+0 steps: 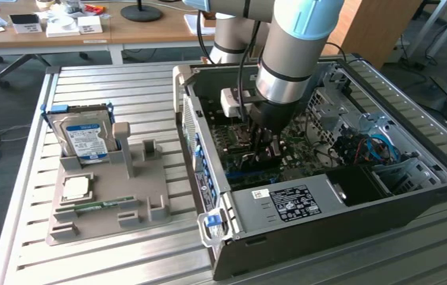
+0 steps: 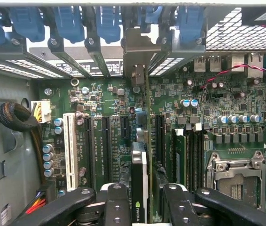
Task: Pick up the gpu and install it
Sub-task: 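Insert the gpu into the slot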
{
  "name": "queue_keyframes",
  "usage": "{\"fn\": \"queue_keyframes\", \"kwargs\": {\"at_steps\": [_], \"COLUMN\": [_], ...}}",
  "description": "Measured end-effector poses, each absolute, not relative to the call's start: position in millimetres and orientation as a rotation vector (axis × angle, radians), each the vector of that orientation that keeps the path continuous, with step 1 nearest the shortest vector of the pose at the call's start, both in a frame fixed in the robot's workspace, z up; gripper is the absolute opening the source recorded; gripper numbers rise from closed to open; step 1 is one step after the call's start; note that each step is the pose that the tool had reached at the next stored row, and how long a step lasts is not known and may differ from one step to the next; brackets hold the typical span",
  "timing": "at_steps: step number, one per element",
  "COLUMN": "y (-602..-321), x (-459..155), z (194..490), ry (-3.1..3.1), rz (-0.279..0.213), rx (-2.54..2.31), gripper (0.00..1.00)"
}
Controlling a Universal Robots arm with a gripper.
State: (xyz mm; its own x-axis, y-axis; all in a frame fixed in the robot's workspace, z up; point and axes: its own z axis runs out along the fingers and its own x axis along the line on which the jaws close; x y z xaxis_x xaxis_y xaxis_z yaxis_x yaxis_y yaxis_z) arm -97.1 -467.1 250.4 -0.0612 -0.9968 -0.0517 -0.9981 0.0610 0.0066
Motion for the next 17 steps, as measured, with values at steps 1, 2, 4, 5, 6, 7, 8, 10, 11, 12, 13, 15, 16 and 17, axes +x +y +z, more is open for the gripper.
{"fn": "queue_keyframes", "kwargs": {"at_steps": [1,2,4,5,6,7,8,10,11,12,13,15,16,17], "y": [-467.1,-466.9,-465.8,-465.2,-464.9,-464.9,-464.9,-464.9,-464.8,-464.8,-464.8,-464.9,-464.9,-464.9], "x": [-97.1,-97.1,-97.2,-97.1,-97.1,-97.1,-97.1,-97.1,-97.1,-97.1,-97.1,-97.1,-97.1,-97.1], "z": [250.4,250.5,250.5,250.5,250.4,250.4,250.4,250.4,250.4,250.4,250.4,250.6,250.6,250.6], "ry": [2.264,2.264,2.264,2.264,2.264,2.264,2.264,2.264,2.264,2.264,2.264,2.264,2.264,2.264], "rz": [0.062,0.062,0.062,0.062,0.063,0.063,0.063,0.062,0.062,0.063,0.062,0.062,0.062,0.062], "rx": [-2.129,-2.129,-2.129,-2.129,-2.129,-2.130,-2.129,-2.129,-2.129,-2.129,-2.129,-2.130,-2.130,-2.130], "gripper": [0.34,0.34,0.34,0.34,0.34,0.34,0.34,0.34,0.34,0.34,0.34,0.32,0.27,0.27]}}
